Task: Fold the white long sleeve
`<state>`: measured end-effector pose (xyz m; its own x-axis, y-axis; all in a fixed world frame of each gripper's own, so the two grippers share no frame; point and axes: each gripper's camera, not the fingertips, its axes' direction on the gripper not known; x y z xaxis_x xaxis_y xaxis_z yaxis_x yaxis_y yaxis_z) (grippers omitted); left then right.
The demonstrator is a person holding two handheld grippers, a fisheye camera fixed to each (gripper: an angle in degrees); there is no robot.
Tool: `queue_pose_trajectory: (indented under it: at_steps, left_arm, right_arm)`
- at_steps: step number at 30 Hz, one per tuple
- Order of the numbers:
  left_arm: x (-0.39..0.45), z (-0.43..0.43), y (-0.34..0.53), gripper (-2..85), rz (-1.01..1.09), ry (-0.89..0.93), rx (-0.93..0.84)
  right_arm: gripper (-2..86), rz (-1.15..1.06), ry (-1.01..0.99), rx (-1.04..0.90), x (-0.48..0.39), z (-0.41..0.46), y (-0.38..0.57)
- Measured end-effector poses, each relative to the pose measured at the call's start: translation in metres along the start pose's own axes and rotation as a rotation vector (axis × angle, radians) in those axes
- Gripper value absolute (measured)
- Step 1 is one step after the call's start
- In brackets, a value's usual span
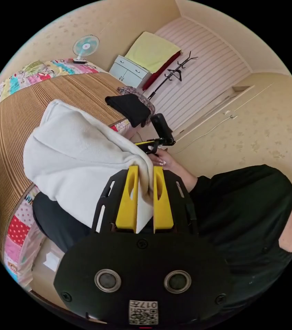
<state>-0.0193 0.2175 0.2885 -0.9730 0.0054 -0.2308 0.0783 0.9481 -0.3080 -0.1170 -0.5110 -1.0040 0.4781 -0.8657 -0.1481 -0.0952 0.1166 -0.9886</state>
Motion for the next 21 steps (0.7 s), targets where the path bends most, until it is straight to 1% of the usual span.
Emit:
queue_pose_trajectory:
  at_steps: [1, 2, 3, 5, 7, 9, 10, 12, 13, 16, 18, 19, 20, 21]
  left_arm:
    - [0.003, 0.042, -0.01, 8.5, -0.003, 0.005, -0.028]
    - [0.002, 0.082, -0.014, 10.6, -0.013, 0.056, -0.072]
    - [0.0, 0.1, -0.014, 12.1, -0.018, 0.094, -0.087]
    - [-0.013, 0.14, -0.003, 16.4, -0.064, 0.227, -0.116]
    - [-0.025, 0.145, 0.005, 16.7, -0.074, 0.286, -0.142]
    - [-0.032, 0.136, 0.015, 16.6, -0.066, 0.355, -0.126]
    - [-0.034, 0.126, 0.023, 16.2, -0.055, 0.378, -0.103]
    - [-0.035, 0.118, 0.035, 15.9, -0.049, 0.362, -0.076]
    - [-0.037, 0.118, 0.042, 15.7, -0.058, 0.329, -0.06]
    - [-0.044, 0.149, 0.052, 16.0, -0.107, 0.335, -0.108]
    - [-0.043, 0.17, 0.053, 16.1, -0.112, 0.341, -0.146]
    - [-0.038, 0.178, 0.052, 16.3, -0.097, 0.334, -0.165]
    - [-0.032, 0.179, 0.05, 16.5, -0.078, 0.313, -0.171]
    - [-0.029, 0.178, 0.049, 16.7, -0.066, 0.305, -0.172]
  right_arm:
    - [12.5, 0.019, -0.033, 0.028, 0.008, -0.01, 0.003]
    - [12.5, 0.079, -0.12, 0.073, 0.029, -0.026, 0.009]
    - [12.3, 0.142, -0.171, 0.059, 0.052, -0.034, 0.014]
    - [12.8, 0.247, -0.157, 0.021, 0.081, -0.039, 0.025]
    - [13.3, 0.318, -0.194, 0.035, 0.103, -0.045, 0.039]
    - [15.8, 0.379, -0.395, 0.115, 0.128, -0.052, 0.056]
    - [16.9, 0.384, -0.457, 0.142, 0.133, -0.054, 0.059]
    - [20.0, 0.378, -0.683, 0.196, 0.145, -0.053, 0.063]
    - [20.1, 0.372, -0.695, 0.192, 0.145, -0.052, 0.062]
    - [19.5, 0.331, -0.525, 0.11, 0.123, -0.047, 0.043]
    - [17.2, 0.321, -0.346, 0.04, 0.098, -0.043, 0.022]
    - [16.3, 0.316, -0.288, 0.013, 0.091, -0.042, 0.016]
    - [13.1, 0.299, -0.146, -0.049, 0.072, -0.04, 0.004]
    - [8.4, 0.222, 0.021, -0.112, 0.047, -0.038, -0.007]
